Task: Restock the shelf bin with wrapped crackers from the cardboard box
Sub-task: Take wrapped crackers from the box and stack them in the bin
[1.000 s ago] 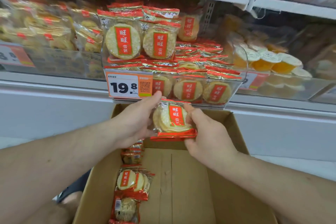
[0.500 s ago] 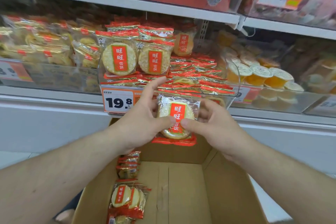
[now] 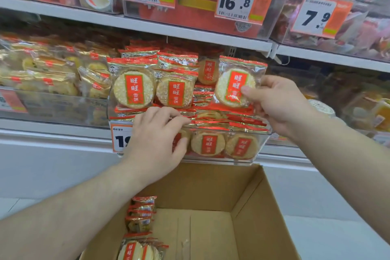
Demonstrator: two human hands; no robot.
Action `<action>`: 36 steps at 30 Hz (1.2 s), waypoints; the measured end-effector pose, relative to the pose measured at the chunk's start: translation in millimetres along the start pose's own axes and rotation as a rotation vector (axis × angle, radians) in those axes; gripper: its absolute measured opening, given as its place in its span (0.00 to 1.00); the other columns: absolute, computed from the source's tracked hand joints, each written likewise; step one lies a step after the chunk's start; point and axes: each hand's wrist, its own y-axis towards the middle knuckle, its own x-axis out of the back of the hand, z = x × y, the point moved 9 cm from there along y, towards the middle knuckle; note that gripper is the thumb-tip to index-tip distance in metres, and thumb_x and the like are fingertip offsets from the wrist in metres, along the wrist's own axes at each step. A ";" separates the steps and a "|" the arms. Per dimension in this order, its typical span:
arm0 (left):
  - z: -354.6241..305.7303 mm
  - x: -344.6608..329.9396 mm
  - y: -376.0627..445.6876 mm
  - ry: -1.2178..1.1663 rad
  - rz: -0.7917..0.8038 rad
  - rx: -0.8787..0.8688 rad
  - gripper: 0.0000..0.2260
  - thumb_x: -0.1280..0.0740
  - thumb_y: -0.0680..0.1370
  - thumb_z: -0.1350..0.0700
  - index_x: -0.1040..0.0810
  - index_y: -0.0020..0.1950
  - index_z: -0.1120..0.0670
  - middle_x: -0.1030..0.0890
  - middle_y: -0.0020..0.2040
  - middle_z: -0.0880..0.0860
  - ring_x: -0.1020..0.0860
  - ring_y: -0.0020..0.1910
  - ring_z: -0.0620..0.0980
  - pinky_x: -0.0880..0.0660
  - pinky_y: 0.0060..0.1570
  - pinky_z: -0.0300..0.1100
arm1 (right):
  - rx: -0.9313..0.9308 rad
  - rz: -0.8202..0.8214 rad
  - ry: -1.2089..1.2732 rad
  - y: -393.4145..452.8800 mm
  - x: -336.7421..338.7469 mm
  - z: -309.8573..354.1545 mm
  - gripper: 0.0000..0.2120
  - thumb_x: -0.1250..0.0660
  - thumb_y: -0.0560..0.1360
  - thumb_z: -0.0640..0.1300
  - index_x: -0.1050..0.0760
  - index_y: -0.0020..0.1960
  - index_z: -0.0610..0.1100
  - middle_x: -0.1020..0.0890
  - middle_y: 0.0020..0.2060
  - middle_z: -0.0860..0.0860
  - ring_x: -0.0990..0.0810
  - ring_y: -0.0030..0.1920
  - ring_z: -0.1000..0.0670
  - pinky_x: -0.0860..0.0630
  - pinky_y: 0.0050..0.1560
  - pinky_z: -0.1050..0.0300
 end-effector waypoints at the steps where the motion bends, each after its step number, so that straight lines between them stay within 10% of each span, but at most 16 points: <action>1: -0.7 -2.9 -0.2 0.029 -0.003 -0.017 0.17 0.39 0.73 0.48 0.19 0.56 0.53 0.23 0.52 0.51 0.28 0.54 0.55 0.35 0.51 0.49 | 0.009 -0.021 -0.035 13.4 -2.2 0.6 0.12 0.29 0.75 0.35 0.23 0.58 0.38 0.18 0.36 0.50 0.25 0.22 0.62 0.33 0.21 0.69; 6: 0.9 -6.0 1.2 0.071 -0.056 -0.041 0.14 0.36 0.73 0.49 0.17 0.53 0.52 0.23 0.49 0.52 0.30 0.52 0.56 0.35 0.48 0.50 | 0.057 -0.099 -0.134 75.3 -22.3 -8.0 0.14 0.27 0.74 0.38 0.25 0.58 0.44 0.18 0.50 0.49 0.19 0.45 0.55 0.24 0.37 0.64; 15: 2.4 -8.0 1.0 0.058 -0.112 -0.048 0.11 0.31 0.71 0.52 0.18 0.51 0.52 0.22 0.50 0.52 0.31 0.53 0.55 0.37 0.49 0.49 | 0.147 -0.197 -0.374 126.8 -43.2 -13.0 0.20 0.26 0.73 0.48 0.23 0.63 0.45 0.18 0.54 0.51 0.19 0.54 0.49 0.21 0.58 0.49; 24: 1.1 -7.6 -0.1 0.052 -0.108 -0.038 0.11 0.30 0.70 0.53 0.18 0.52 0.52 0.22 0.50 0.52 0.31 0.53 0.55 0.38 0.48 0.49 | 0.058 -0.186 -0.697 127.8 -58.4 -16.5 0.14 0.29 0.75 0.52 0.21 0.54 0.43 0.18 0.45 0.49 0.19 0.42 0.49 0.22 0.38 0.56; 36: 2.2 -7.3 -1.4 0.050 -0.041 -0.012 0.13 0.30 0.70 0.52 0.18 0.54 0.51 0.22 0.52 0.50 0.31 0.56 0.54 0.39 0.51 0.50 | 0.026 -0.138 -0.654 116.4 -57.7 -21.7 0.19 0.29 0.75 0.55 0.22 0.57 0.42 0.18 0.49 0.47 0.19 0.48 0.47 0.20 0.50 0.50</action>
